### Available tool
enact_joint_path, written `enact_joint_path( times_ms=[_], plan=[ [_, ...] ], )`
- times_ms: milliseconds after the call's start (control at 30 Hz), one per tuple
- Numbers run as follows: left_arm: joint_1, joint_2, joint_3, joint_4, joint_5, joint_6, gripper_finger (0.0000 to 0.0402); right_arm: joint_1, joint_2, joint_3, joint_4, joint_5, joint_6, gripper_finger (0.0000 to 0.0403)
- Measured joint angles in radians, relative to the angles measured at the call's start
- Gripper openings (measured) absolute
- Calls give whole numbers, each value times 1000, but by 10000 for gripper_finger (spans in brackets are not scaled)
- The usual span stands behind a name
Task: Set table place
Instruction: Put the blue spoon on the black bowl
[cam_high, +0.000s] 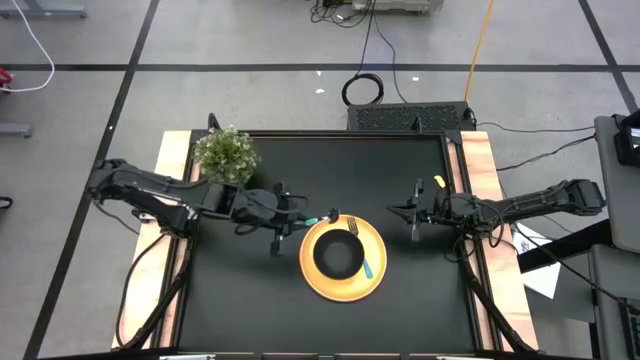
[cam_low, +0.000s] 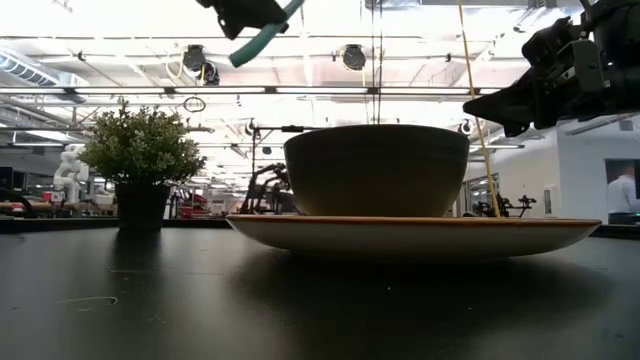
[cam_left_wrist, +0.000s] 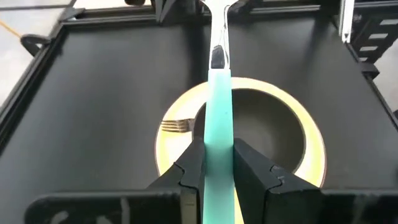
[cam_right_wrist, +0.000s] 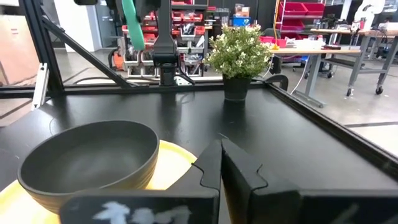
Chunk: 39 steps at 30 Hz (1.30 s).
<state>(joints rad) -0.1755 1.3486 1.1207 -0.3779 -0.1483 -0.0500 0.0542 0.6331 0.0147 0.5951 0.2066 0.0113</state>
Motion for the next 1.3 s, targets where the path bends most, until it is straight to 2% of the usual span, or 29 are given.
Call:
enact_joint_path(
  times_ms=[200,667,900,1067,1300],
  plan=[
    [5,54,33,-13,20,19,58,0,2,0,0,0,4,0],
    [5,55,33,-33,19,19,58,0,5,0,22,0,4,0],
    [5,55,33,-80,-25,21,58,0,5,0,22,0,4,0],
    [10,57,53,-207,-18,-21,58,0,5,0,22,0,4,0],
    [6,180,275,-477,-54,-50,58,0,5,0,31,0,4,0]
  ],
)
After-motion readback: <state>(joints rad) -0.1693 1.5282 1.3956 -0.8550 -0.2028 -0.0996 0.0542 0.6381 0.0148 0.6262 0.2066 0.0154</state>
